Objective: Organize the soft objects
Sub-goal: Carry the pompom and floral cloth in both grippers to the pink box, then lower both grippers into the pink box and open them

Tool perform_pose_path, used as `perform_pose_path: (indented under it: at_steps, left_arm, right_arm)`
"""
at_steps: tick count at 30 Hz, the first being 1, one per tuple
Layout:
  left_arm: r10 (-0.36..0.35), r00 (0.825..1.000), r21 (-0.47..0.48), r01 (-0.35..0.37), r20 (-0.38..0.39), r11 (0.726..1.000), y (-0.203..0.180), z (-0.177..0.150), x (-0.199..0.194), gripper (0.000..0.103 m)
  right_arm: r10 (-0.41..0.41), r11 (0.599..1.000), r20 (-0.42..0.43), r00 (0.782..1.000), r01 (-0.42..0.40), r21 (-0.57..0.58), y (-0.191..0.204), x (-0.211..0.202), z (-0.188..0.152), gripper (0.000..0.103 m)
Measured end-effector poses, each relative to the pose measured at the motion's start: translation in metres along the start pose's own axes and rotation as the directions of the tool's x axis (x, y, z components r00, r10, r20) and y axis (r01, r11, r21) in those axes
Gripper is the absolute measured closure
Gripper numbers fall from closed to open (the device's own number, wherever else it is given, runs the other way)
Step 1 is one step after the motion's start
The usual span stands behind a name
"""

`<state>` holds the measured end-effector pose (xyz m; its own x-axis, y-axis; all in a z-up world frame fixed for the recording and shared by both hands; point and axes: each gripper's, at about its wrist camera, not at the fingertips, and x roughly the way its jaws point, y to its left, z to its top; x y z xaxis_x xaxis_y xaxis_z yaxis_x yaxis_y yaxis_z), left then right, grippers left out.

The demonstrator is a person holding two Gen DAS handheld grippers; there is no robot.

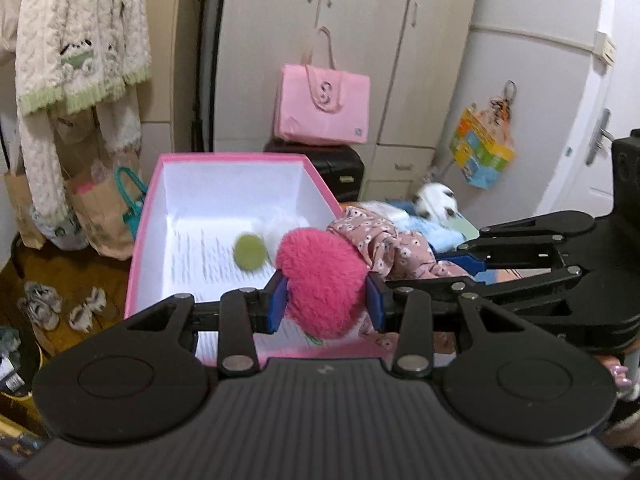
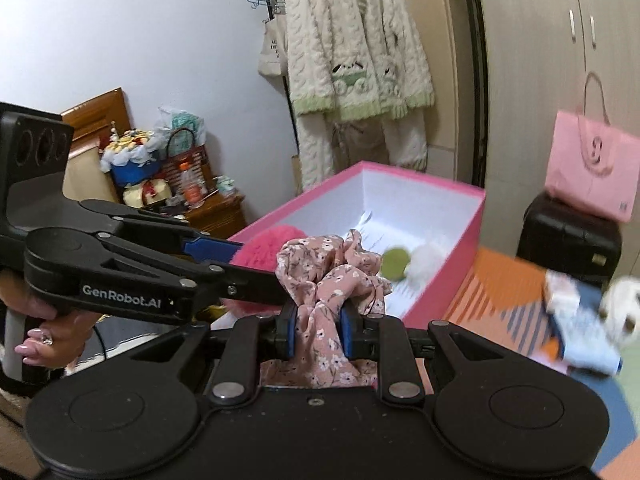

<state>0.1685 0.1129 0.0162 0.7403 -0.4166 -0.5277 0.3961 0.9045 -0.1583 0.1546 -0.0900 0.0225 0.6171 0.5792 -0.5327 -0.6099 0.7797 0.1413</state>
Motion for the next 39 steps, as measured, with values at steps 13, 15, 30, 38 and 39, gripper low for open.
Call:
perform_pose_path:
  at_steps: [13, 15, 30, 38, 39]
  left_arm:
    - [0.04, 0.995, -0.07, -0.046, -0.094, 0.997, 0.058, 0.031, 0.073, 0.064]
    - [0.051, 0.993, -0.058, -0.058, -0.106, 0.997, 0.065, 0.037, 0.083, 0.064]
    - [0.149, 0.967, 0.05, -0.142, -0.204, 0.989, 0.081, 0.055, 0.149, 0.063]
    - [0.235, 0.945, 0.076, -0.223, -0.229, 0.972, 0.075, 0.055, 0.155, 0.05]
    - [0.238, 0.944, 0.069, -0.228, -0.228, 0.971, 0.076, 0.054, 0.155, 0.049]
  right_arm:
    - [0.021, 0.999, -0.06, 0.998, -0.023, -0.045, -0.033, 0.079, 0.053, 0.076]
    - [0.026, 0.998, -0.065, 0.998, -0.029, -0.056, -0.041, 0.09, 0.061, 0.076]
    - [-0.008, 0.99, -0.106, 0.994, -0.007, -0.143, -0.087, 0.163, 0.085, 0.076]
    - [-0.041, 0.988, -0.141, 0.989, 0.019, -0.154, -0.098, 0.183, 0.081, 0.066]
    - [-0.053, 0.987, -0.137, 0.989, 0.031, -0.158, -0.099, 0.183, 0.08, 0.062]
